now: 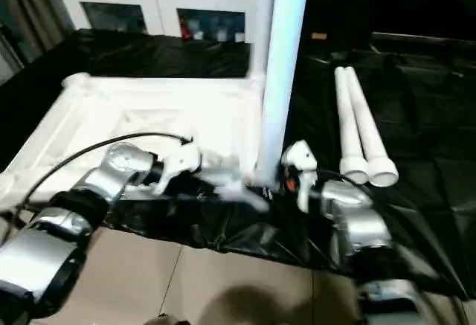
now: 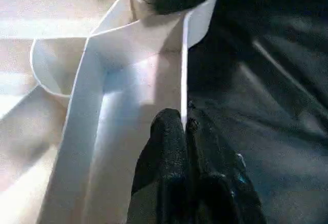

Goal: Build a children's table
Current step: Rotate leg to tighten

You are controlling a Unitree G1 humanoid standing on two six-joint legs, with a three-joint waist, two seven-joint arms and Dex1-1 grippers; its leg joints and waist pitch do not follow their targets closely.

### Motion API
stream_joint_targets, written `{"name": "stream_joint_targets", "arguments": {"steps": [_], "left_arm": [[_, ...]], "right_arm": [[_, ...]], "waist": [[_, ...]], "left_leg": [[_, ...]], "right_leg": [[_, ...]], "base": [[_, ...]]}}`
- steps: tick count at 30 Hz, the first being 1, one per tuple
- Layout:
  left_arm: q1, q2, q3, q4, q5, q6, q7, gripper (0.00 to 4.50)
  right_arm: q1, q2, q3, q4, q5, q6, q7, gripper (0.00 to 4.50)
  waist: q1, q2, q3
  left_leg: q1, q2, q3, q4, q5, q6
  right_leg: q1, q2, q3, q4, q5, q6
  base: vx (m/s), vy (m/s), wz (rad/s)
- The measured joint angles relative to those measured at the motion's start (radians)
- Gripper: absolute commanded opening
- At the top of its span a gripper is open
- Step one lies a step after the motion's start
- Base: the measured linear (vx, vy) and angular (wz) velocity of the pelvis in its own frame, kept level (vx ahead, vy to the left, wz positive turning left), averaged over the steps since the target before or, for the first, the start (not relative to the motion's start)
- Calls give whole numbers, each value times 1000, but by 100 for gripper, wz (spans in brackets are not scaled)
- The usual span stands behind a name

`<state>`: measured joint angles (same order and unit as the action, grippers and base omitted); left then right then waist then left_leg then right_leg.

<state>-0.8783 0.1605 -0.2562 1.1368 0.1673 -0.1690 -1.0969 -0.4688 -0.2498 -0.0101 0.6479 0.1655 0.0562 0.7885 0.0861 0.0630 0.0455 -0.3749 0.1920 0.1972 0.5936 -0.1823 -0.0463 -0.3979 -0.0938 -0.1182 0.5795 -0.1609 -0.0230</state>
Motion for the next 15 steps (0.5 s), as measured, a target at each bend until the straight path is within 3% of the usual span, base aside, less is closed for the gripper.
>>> {"name": "stream_joint_targets", "arguments": {"steps": [4, 9, 12, 15], "left_arm": [[-35, -82, 11, 37, 5, 60, 181, 0], [-48, -129, 13, 49, 16, 73, 290, 0], [-50, -133, 12, 54, 24, 53, 310, 0], [-50, -132, 9, 62, 27, 30, 318, 0]], "right_arm": [[-56, 84, -68, 75, -21, -25, -309, 266], [-88, 132, -105, 115, -41, -57, -490, 266], [-102, 152, -122, 139, -41, -89, -534, 339], [-105, 164, -130, 148, -37, -110, -538, 348]], "waist": [[-1, -1, 1], [1, 0, 0], [1, 2, -1], [1, 4, 0]], "left_leg": [[0, 0, 0, -1, 0, 0], [-1, 0, 0, -2, 0, 0], [-2, 0, 0, -2, 0, 0], [-4, 0, 0, -2, 0, 1]], "right_leg": [[0, 0, 0, -1, 0, 0], [0, 0, 0, -1, 1, 0], [-1, 0, 0, -1, 1, 0], [-2, 0, 0, -2, 1, 0]], "base": [[0, 0, 0], [0, 0, 0], [0, 0, 0], [0, 0, 0]]}}
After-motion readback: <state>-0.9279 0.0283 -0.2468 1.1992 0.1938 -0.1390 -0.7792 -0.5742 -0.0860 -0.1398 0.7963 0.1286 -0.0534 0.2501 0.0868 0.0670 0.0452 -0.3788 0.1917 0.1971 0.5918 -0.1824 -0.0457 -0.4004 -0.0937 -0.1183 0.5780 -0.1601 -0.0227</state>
